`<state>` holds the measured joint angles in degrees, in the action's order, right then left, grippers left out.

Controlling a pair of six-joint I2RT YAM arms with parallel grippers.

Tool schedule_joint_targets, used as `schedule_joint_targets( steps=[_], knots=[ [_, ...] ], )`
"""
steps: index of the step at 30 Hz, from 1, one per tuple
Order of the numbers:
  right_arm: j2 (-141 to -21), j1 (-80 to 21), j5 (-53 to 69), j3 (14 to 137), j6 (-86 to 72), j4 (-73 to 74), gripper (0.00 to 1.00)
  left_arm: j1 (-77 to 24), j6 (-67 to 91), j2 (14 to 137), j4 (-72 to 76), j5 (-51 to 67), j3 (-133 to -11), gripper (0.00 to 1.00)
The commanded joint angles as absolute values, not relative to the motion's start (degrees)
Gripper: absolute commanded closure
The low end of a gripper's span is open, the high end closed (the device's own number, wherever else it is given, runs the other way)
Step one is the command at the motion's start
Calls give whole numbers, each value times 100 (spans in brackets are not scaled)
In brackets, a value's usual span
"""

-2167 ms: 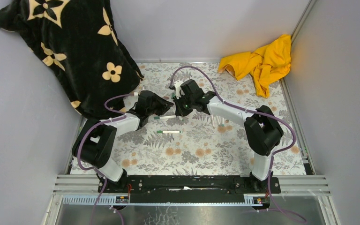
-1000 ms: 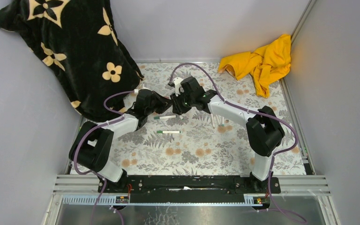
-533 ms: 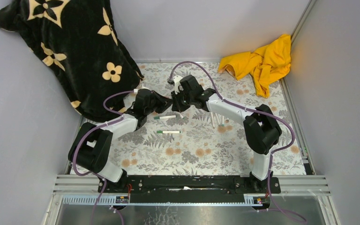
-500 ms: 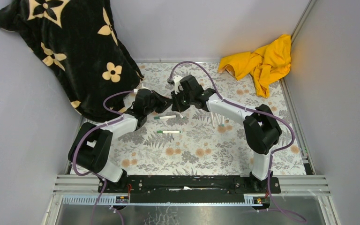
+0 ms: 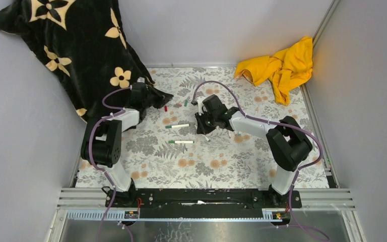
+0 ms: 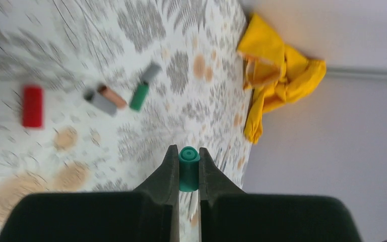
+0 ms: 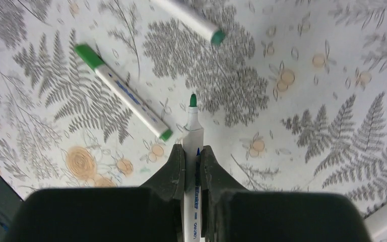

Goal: Open the pen caps

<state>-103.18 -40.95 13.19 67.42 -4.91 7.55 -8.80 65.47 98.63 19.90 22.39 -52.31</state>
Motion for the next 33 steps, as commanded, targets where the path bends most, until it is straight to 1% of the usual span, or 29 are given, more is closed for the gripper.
schedule_joint_targets(
  steps=[1, 5, 10, 13, 16, 17, 19, 22, 26, 28, 30, 33],
  knots=[
    [-9826, -4082, 1359, 6529, -460, 826, 100, -598, 6203, 9998, 2096, 2113, -5606, 100],
    [-9713, -4015, 1095, 6574, -481, 855, 100, -647, 5927, 10204, 1722, 2190, -6015, 100],
    [-9939, -3809, 452, 6894, -635, 1108, 100, -763, 5424, 10546, 613, 1838, -6557, 99],
    [-10205, -3704, 70, 6987, -790, 1071, 100, -771, 5457, 10771, 368, 1671, -6603, 92],
    [-10427, -3630, -338, 6934, -897, 842, 100, -786, 5407, 10963, 305, 1525, -6610, 88],
    [-10504, -3600, -411, 6934, -927, 782, 100, -784, 5392, 11013, 280, 1487, -6614, 84],
    [-10663, -3514, -511, 6938, -981, 698, 100, -790, 5408, 11115, 259, 1458, -6604, 79],
    [-10851, -3445, -621, 6975, -1058, 683, 100, -799, 5414, 11223, 275, 1426, -6585, 73],
    [-10942, -3397, -931, 6876, -1196, 624, 96, -809, 5412, 11272, 346, 1388, -6501, 62],
    [-10940, -3361, -1039, 6791, -1256, 605, 91, -815, 5400, 11263, 377, 1383, -6464, 54],
    [-10949, -3317, -1099, 6730, -1289, 610, 87, -825, 5420, 11259, 412, 1367, -6433, 50],
    [-10938, -3283, -1218, 6612, -1324, 586, 80, -843, 5444, 11229, 438, 1362, -6383, 49]
  ],
)
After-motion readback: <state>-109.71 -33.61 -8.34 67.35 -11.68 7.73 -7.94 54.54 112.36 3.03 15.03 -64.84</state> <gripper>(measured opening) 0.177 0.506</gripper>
